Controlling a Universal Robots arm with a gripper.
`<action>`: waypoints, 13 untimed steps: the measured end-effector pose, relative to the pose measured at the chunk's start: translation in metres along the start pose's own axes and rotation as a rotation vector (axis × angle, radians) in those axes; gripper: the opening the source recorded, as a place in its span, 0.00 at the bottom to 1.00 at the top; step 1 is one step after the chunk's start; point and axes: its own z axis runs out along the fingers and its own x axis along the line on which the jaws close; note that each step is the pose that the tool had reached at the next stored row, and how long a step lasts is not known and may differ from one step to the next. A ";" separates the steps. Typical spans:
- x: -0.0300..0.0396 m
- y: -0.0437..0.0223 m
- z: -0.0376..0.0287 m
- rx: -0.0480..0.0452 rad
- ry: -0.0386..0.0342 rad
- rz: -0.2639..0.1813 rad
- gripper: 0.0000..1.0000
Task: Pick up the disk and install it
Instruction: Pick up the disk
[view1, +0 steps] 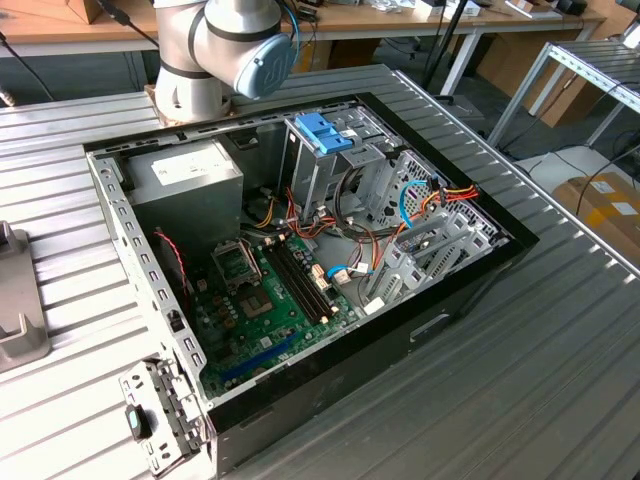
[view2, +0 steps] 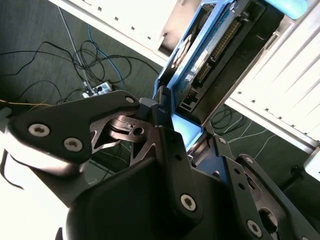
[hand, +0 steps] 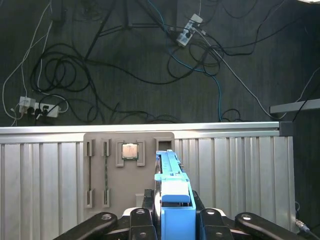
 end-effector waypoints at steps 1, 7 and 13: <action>0.0013 0.0000 -0.0002 0.0000 0.0000 0.000 0.37; 0.0097 -0.0002 -0.0011 0.0000 0.0000 0.000 0.37; 0.0180 -0.0004 -0.0019 0.0000 -0.0001 0.000 0.37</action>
